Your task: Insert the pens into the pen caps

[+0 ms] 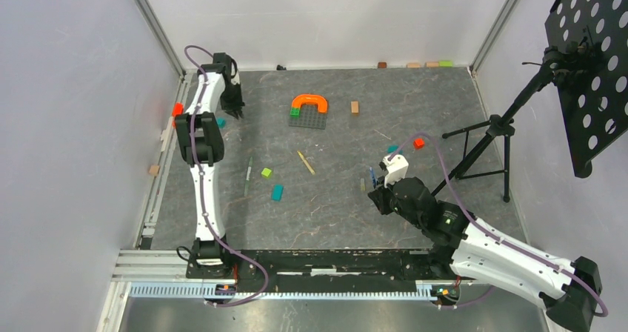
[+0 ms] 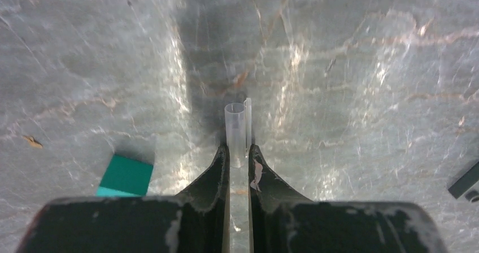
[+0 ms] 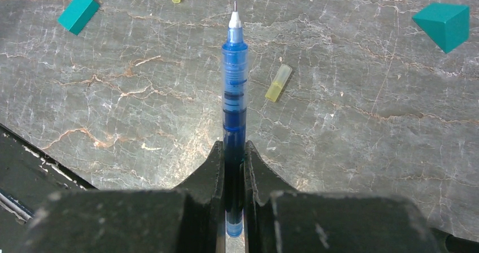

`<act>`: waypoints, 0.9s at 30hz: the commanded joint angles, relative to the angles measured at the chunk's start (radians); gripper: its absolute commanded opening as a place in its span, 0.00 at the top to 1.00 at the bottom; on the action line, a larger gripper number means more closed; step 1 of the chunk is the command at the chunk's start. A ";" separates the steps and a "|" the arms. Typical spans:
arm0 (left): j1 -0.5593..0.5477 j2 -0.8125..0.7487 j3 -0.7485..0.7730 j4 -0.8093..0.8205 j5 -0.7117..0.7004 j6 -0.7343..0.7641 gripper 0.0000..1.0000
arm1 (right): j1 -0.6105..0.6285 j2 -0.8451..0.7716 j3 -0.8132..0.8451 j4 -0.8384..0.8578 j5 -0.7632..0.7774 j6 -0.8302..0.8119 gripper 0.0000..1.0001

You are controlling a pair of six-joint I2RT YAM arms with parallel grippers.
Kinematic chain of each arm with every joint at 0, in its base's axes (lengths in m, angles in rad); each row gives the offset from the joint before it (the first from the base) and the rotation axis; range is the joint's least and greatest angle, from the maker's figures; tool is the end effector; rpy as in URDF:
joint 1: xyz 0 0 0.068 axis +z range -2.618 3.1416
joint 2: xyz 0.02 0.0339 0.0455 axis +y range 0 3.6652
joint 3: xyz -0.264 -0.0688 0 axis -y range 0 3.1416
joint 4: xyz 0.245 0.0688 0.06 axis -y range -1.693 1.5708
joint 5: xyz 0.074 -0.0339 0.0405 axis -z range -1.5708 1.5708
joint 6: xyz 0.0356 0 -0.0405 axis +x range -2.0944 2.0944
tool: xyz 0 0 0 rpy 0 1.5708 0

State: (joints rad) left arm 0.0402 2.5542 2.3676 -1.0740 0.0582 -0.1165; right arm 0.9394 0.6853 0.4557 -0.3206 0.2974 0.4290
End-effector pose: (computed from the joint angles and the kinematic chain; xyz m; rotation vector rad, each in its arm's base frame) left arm 0.5247 0.0190 0.1690 -0.2088 2.8245 -0.0993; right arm 0.1028 0.1229 0.2268 -0.3645 2.1041 0.5058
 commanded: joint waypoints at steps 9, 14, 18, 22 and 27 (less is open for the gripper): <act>-0.200 -0.451 -0.347 0.139 0.025 0.283 0.98 | -0.002 0.013 0.092 0.011 0.085 -0.043 1.00; -0.384 -0.596 -0.523 0.167 0.064 0.572 0.98 | -0.003 -0.011 0.109 -0.060 0.203 -0.018 1.00; -0.528 -0.668 -0.694 0.246 0.044 0.795 0.98 | -0.002 -0.095 0.090 -0.141 0.335 0.040 1.00; -0.643 -0.645 -0.762 0.305 0.011 0.902 0.98 | -0.002 -0.200 0.079 -0.249 0.431 0.096 1.00; -0.784 -0.571 -0.788 0.273 0.023 1.113 0.98 | -0.002 -0.318 0.096 -0.359 0.480 0.151 1.00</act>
State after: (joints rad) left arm -0.6647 1.9404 1.5894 -0.8219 0.0792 0.7437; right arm 0.9394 0.4305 0.5220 -0.5655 0.6796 0.5079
